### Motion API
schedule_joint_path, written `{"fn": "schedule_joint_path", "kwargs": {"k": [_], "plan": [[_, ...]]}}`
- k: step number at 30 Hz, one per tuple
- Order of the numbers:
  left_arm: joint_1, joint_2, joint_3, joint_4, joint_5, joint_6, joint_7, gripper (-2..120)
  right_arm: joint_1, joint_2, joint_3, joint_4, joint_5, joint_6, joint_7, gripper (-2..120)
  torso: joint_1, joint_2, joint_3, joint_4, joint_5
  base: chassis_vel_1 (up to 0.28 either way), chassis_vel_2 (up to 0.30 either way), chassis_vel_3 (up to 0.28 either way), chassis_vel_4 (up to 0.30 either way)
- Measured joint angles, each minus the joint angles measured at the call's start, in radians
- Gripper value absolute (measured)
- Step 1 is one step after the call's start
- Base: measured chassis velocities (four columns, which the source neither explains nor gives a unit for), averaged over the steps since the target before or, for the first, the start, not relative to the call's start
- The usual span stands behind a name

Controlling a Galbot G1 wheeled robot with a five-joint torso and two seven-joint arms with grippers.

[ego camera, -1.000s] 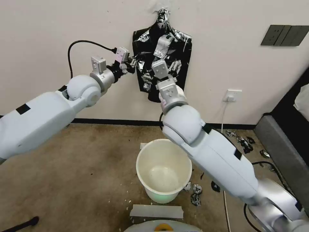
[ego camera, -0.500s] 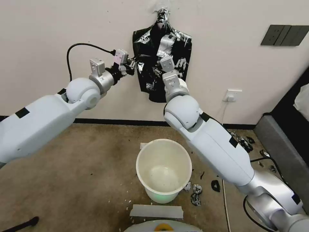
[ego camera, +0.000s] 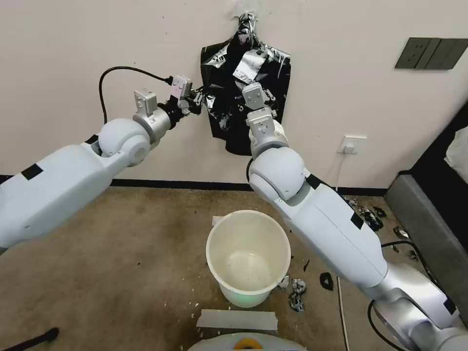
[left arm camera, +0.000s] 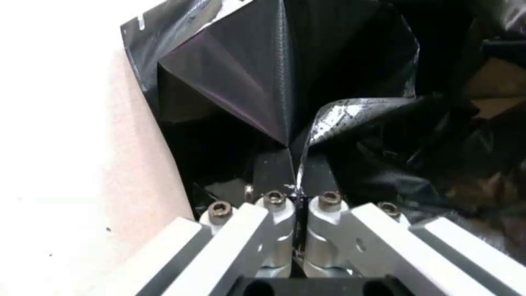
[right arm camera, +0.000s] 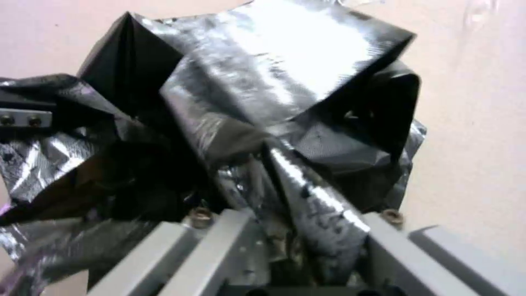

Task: Place a trash bag onto the trash bin.

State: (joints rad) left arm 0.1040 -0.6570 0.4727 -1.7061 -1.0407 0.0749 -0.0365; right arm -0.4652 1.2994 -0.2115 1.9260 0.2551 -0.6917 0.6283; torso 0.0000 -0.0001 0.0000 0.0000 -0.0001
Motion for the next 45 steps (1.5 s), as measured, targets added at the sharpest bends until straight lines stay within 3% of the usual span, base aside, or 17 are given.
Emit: {"fn": "schedule_joint_path", "kwargs": {"k": [3,10,15,17,19,20,24,32,37,45], "plan": [[0.001,0.001,0.000,-0.007,-0.007,0.001,-0.016,0,0.001,-0.006,0.001,0.002,0.006,0.001,-0.002,0,0.000,0.000,0.000,0.0000,0.0001,0.000,0.000,0.000,0.000],[0.067,0.023,-0.060,-0.115,-0.109,0.038,-0.083,0,0.004,-0.063,0.014,0.064,0.128,-0.024,-0.019,0,0.000,0.000,0.000,0.0001,0.0001,0.000,0.000,0.000,0.000],[0.227,0.049,-0.206,-0.261,-0.167,0.115,-0.169,0,-0.020,-0.141,0.017,0.149,0.280,-0.029,-0.018,0,0.000,0.000,0.000,-0.0001,0.0003,0.000,0.000,0.000,0.000],[0.252,0.053,-0.227,-0.283,-0.177,0.128,-0.181,0,-0.027,-0.153,0.017,0.163,0.301,-0.029,-0.017,0,0.000,0.000,0.000,0.0000,0.0002,0.000,0.000,0.000,0.000],[0.373,0.077,-0.332,-0.370,-0.206,0.170,-0.208,0,-0.058,-0.197,0.024,0.217,0.363,-0.029,-0.013,0,0.000,0.000,0.000,-0.0002,0.0002,0.000,0.000,0.000,0.000],[0.373,0.077,-0.332,-0.370,-0.206,0.170,-0.208,0,-0.058,-0.197,0.024,0.217,0.363,-0.029,-0.013,0,0.000,0.000,0.000,-0.0002,0.0002,0.000,0.000,0.000,0.000],[0.580,0.114,-0.521,-0.477,-0.208,0.192,-0.210,0,-0.111,-0.251,0.056,0.279,0.416,-0.029,-0.013,0,0.000,0.000,0.000,0.0002,0.0003,0.000,0.000,0.000,0.000],[0.727,0.128,-0.650,-0.599,-0.195,0.181,-0.231,0,-0.212,-0.296,0.116,0.381,0.422,-0.029,-0.023,0,0.000,0.000,0.000,0.0002,0.0001,0.000,0.000,0.000,0.000],[0.796,0.124,-0.733,-0.675,-0.247,0.173,-0.282,0,-0.300,-0.364,0.213,0.479,0.471,-0.026,-0.052,0,0.000,0.000,0.000,-0.0002,0.0004,0.000,0.000,0.000,0.000],[1.030,0.057,-0.914,-0.761,-0.236,0.183,-0.280,0,-0.376,-0.431,0.284,0.567,0.568,-0.021,-0.051,0,0.000,0.000,0.000,-0.0001,0.0001,0.000,0.000,0.000,0.000]]}}
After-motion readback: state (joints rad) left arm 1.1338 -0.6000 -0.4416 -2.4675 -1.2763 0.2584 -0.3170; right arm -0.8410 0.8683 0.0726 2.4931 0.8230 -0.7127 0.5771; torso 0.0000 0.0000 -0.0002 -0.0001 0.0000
